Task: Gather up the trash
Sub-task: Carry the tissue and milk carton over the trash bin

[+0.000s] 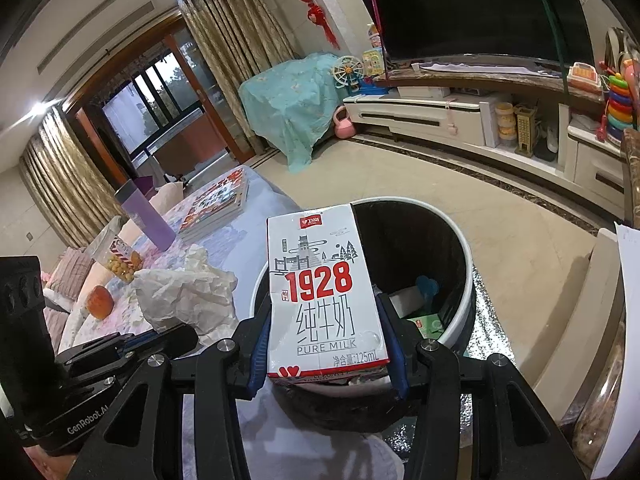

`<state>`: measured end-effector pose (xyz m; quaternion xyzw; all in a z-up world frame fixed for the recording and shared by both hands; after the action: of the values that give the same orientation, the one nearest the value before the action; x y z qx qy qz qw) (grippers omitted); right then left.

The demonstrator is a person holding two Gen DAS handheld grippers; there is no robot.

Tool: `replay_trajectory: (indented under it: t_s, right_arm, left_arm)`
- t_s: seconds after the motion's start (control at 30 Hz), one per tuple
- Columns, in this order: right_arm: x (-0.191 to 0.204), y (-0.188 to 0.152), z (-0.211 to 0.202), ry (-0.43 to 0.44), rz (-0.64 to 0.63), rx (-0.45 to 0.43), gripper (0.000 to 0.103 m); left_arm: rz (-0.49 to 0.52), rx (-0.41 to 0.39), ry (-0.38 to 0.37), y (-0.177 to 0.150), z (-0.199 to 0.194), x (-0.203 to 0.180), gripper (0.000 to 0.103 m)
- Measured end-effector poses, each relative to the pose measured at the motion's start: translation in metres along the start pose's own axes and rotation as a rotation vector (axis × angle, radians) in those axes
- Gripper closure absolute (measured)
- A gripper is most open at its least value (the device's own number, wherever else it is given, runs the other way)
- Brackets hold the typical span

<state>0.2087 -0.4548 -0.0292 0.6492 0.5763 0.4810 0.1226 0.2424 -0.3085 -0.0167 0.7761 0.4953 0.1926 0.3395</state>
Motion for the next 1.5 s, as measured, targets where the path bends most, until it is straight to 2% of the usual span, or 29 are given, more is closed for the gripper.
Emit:
replay_trajectory:
  t_s: [0.73, 1.5]
  right_arm:
    - [-0.027, 0.009, 0.018, -0.035, 0.037, 0.056, 0.055]
    - [-0.038, 0.014, 0.016, -0.055, 0.072, 0.066, 0.055]
  left_arm:
    - [0.043, 0.024, 0.015, 0.014, 0.027, -0.02, 0.094]
    - [0.07, 0.044, 0.024, 0.024, 0.043, -0.031, 0.094]
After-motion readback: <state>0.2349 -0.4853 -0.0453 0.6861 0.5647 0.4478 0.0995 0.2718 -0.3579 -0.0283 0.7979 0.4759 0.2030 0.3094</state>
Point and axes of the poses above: each gripper's, at about its wrist camera, not at the fingertips, and z roughly the way its jaws point, x to its left, y to its top, the point moved 4 cm from there along z, roughly the way its jaws point, and after that the axes turned 13 degrees about y, right-handed, at the moved point
